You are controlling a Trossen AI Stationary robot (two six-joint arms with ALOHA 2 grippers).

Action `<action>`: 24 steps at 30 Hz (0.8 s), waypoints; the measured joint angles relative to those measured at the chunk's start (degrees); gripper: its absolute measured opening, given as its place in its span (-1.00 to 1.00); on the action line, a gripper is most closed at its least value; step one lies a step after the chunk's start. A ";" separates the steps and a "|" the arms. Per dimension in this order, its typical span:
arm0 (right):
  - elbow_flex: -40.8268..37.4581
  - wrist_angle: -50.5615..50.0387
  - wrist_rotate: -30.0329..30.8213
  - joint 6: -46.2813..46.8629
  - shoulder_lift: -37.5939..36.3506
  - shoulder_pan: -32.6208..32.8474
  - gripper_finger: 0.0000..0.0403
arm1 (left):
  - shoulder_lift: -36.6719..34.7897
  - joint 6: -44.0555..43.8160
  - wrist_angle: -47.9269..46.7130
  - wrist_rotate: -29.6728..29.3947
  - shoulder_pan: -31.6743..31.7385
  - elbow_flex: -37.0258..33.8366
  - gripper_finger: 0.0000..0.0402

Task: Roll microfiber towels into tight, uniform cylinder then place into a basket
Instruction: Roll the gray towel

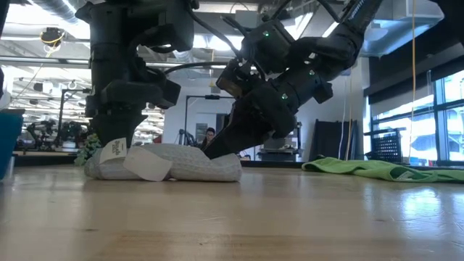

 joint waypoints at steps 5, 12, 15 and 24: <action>0.34 -8.20 1.26 3.17 -0.43 0.00 -0.26 | 0.00 0.58 0.06 -0.11 0.00 0.00 -1.00; -2.10 -6.33 3.89 4.41 -0.52 0.07 -0.26 | 0.02 0.61 0.61 -0.42 0.00 0.00 -1.00; -2.36 -4.13 3.75 4.52 -0.35 0.04 -0.26 | 0.01 0.61 0.48 -0.40 0.00 0.00 -1.00; -2.49 -1.33 -0.76 4.53 -0.09 -0.11 -0.26 | 0.01 0.74 0.00 -0.30 0.00 0.00 -1.00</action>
